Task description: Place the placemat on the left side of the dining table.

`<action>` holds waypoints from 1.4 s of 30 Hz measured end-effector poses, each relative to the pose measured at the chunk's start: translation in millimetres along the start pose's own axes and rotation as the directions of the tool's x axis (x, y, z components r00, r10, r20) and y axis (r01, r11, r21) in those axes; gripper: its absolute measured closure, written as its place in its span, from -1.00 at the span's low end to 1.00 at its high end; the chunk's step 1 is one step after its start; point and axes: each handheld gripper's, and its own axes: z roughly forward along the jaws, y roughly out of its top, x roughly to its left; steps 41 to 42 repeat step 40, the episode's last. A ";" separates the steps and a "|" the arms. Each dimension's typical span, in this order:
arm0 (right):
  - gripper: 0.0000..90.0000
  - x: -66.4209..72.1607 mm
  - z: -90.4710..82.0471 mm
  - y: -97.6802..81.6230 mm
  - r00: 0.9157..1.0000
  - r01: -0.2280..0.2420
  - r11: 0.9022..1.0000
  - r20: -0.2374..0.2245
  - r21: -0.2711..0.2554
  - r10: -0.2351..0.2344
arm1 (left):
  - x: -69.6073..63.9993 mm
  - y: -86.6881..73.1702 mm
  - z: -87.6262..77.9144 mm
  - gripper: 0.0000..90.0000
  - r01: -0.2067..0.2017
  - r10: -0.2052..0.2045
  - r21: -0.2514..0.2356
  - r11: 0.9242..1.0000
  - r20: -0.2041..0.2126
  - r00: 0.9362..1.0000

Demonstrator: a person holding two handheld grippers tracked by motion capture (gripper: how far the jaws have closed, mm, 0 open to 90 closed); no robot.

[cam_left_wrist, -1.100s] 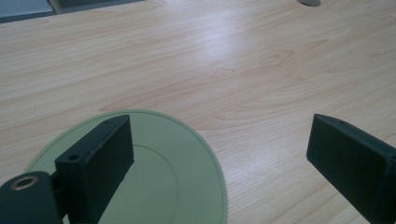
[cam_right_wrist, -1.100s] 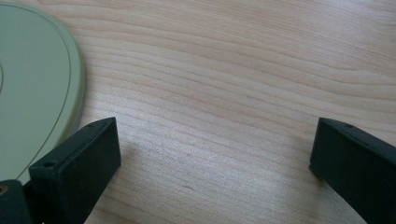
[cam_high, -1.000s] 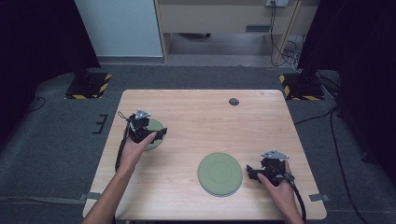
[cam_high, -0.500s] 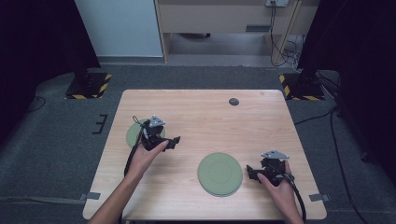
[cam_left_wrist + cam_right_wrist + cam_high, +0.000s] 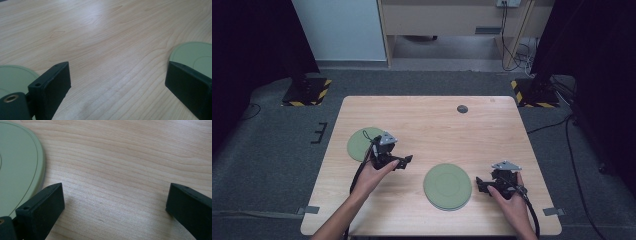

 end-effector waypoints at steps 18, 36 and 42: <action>-0.95 0.0 0.0 0.0 1.000 0.000 1.000 0.000 0.000 0.000 | -16.6 -23.1 -2.8 -0.88 -0.018 0.016 0.035 0.999 0.052 0.999; -0.95 0.0 0.0 0.0 1.000 0.000 1.000 0.000 -0.001 0.000 | -36.0 -62.7 17.1 -0.92 -0.067 0.059 0.091 0.994 0.091 0.994; -0.95 0.0 0.0 0.0 1.000 0.000 1.000 0.000 0.000 0.000 | -41.1 -63.7 17.3 -0.93 -0.113 0.107 0.112 0.987 0.058 0.993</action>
